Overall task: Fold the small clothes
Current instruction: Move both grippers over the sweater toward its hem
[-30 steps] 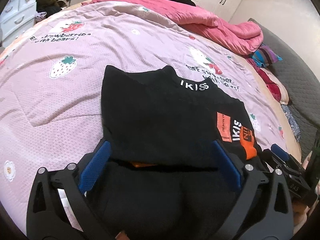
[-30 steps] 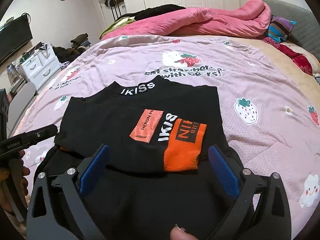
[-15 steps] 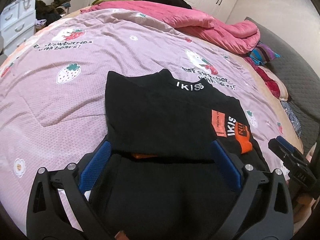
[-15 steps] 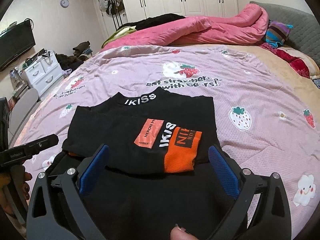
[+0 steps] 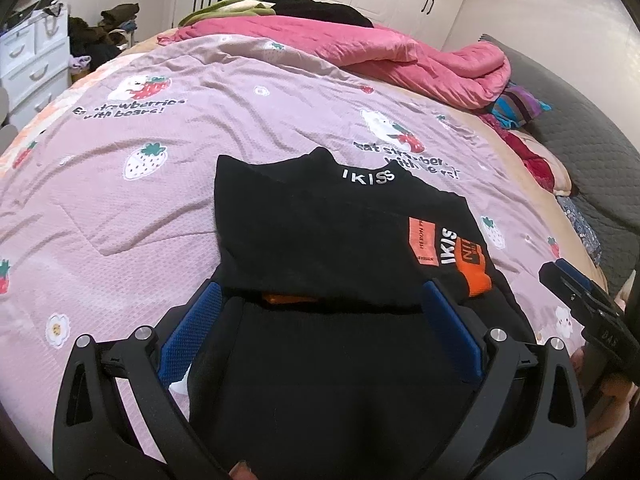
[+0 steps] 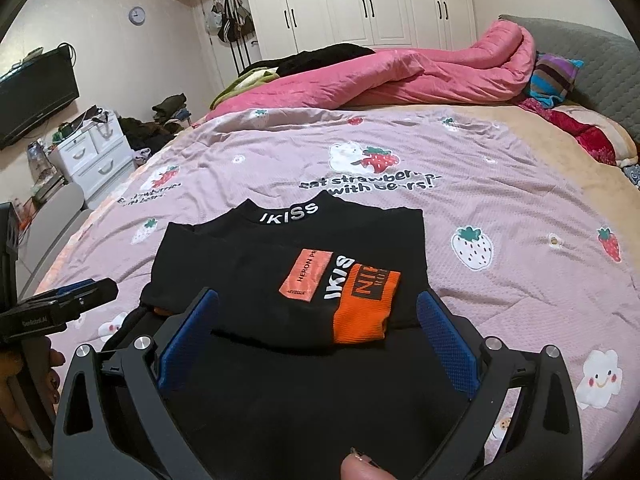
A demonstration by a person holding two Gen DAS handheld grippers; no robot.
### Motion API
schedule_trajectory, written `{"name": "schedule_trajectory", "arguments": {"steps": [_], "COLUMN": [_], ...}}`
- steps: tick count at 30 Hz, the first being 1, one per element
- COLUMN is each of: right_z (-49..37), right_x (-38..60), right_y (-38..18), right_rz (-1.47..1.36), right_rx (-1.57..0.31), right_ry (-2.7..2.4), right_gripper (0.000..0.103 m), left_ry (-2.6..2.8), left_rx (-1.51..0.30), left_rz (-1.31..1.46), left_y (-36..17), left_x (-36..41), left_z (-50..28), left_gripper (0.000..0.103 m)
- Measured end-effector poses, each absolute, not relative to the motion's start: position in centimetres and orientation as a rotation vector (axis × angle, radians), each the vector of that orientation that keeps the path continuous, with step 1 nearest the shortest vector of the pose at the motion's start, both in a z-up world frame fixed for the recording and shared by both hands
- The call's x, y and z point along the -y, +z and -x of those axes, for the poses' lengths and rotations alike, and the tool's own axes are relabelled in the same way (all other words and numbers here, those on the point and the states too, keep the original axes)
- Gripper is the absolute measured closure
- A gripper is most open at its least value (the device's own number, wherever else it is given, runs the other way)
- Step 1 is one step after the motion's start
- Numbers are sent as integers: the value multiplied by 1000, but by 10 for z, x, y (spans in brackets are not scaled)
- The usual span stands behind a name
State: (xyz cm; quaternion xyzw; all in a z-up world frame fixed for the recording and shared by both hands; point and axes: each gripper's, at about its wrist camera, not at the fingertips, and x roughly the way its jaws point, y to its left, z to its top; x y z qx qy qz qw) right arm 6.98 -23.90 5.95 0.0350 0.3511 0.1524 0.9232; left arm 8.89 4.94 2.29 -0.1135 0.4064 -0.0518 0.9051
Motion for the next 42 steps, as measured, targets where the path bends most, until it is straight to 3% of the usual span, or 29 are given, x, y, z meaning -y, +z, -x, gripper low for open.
{"name": "schedule_trajectory", "arguments": {"steps": [42], "right_z": [-21], "right_x": [287], "right_y": [18], "right_rz": [-64], "right_rx": [-830], "right_ry": [237], "right_gripper": [4], "left_ry": [-18], "left_rx": [-944], "left_rz": [197], "left_y": [-16], "left_x": [-95], "left_z": [-19], "left_gripper": [9]}}
